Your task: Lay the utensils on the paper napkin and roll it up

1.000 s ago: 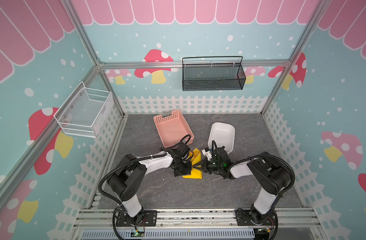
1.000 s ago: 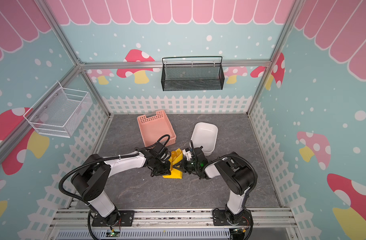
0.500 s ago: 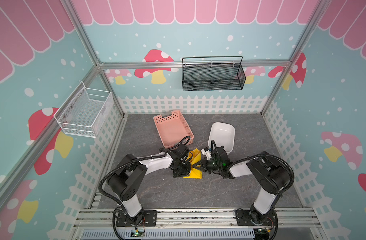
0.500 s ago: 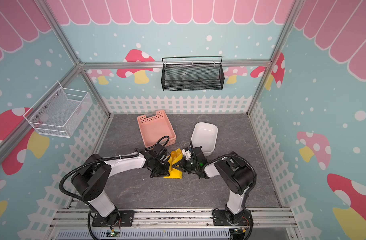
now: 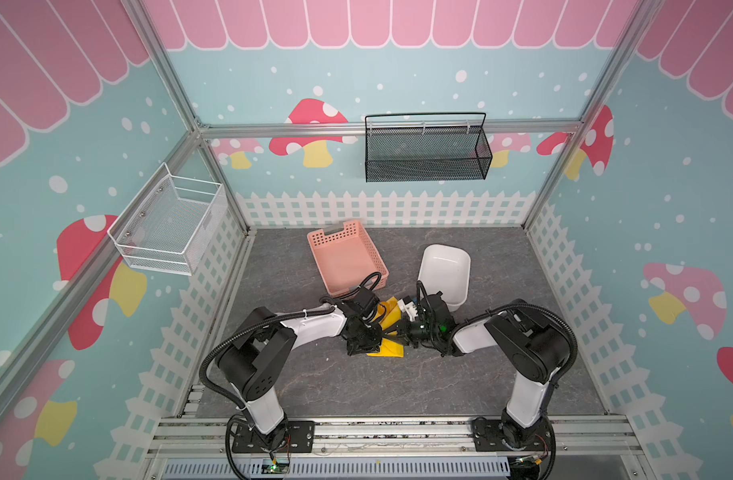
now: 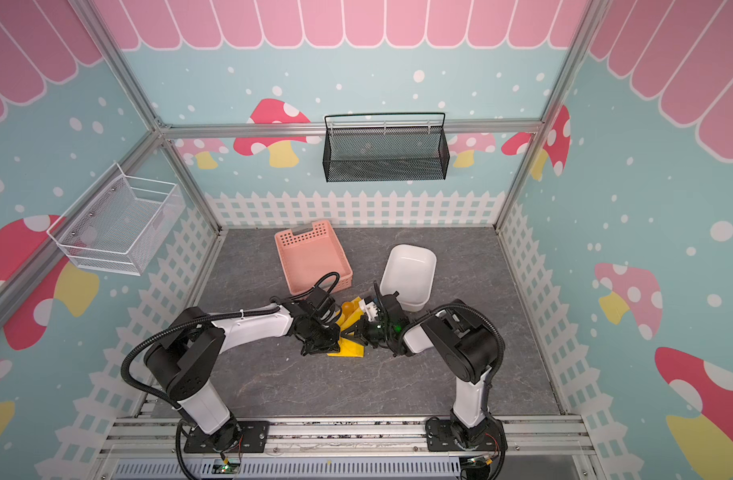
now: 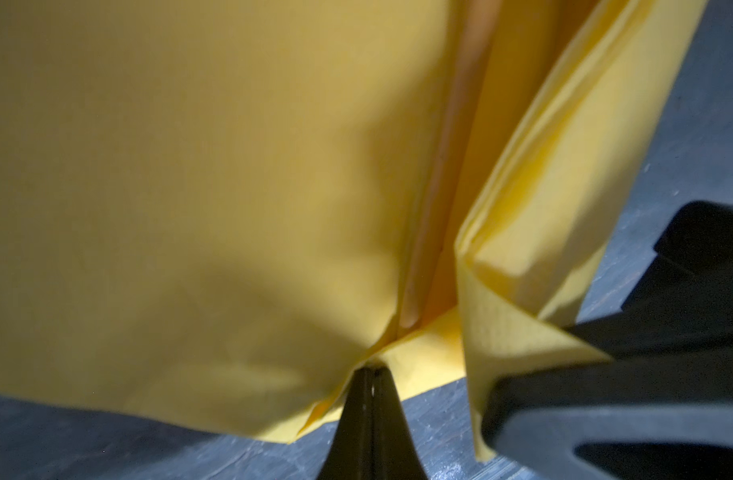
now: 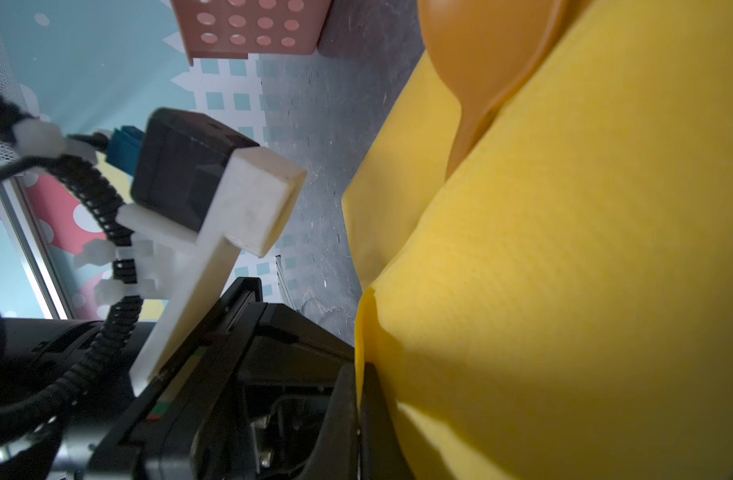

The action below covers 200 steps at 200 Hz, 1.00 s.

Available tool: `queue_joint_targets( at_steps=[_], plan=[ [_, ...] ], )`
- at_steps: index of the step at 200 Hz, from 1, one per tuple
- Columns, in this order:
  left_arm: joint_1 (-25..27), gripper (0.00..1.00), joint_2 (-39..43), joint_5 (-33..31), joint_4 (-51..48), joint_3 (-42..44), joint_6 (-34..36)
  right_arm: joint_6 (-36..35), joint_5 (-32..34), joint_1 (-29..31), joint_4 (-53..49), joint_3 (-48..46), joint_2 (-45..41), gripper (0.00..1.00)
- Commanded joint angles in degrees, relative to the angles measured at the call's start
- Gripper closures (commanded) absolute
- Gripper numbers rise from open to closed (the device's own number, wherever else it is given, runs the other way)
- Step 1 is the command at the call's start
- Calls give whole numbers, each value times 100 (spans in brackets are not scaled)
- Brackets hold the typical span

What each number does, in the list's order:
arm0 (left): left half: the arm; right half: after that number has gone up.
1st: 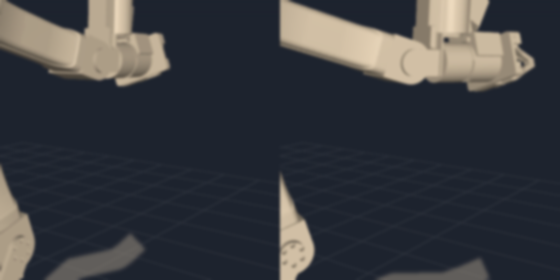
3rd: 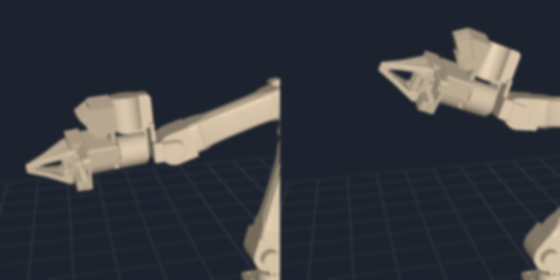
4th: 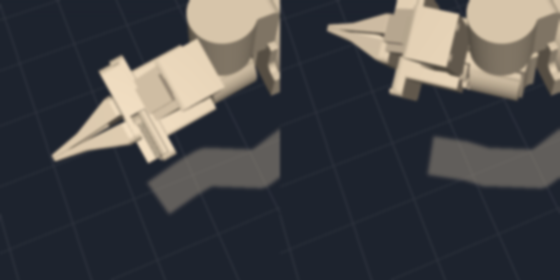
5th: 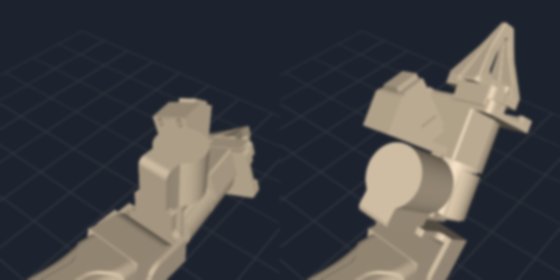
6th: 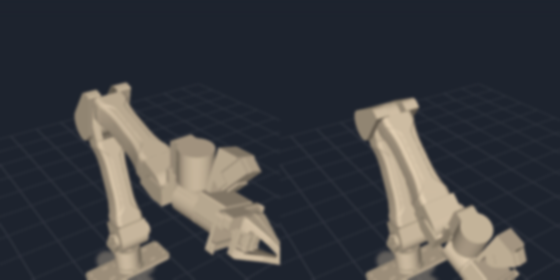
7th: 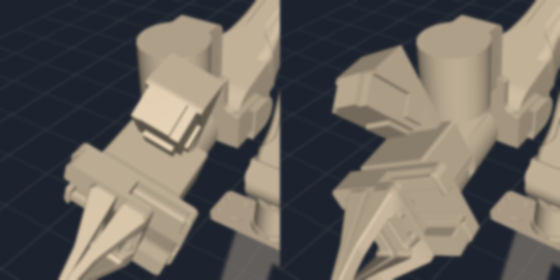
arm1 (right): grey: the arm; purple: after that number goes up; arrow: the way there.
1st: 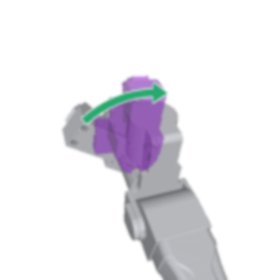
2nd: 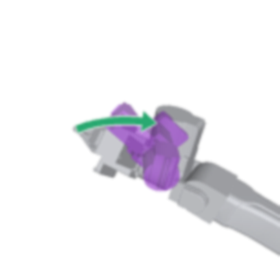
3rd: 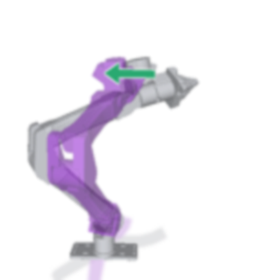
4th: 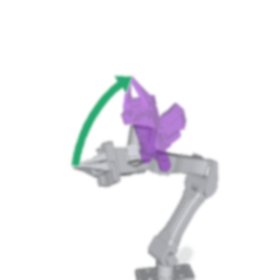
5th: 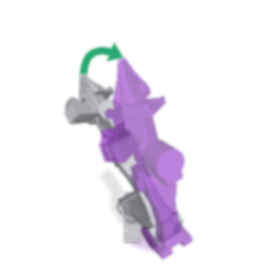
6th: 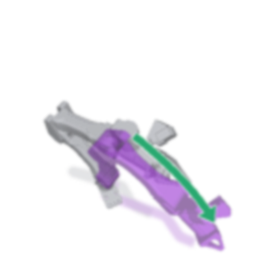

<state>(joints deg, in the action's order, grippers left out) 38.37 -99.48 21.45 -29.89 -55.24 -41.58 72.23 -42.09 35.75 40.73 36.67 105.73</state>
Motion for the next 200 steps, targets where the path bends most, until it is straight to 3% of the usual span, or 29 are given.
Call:
queue_joint_targets(
  at_steps=[1,200],
  plan=[
    [-15,95,-81,-10,53,14,17,-33,-43,56,62,117,153,100],
    [-14,95,-36,34,97,27,1,-25,-185,100,340,325,792,100]
  ],
)
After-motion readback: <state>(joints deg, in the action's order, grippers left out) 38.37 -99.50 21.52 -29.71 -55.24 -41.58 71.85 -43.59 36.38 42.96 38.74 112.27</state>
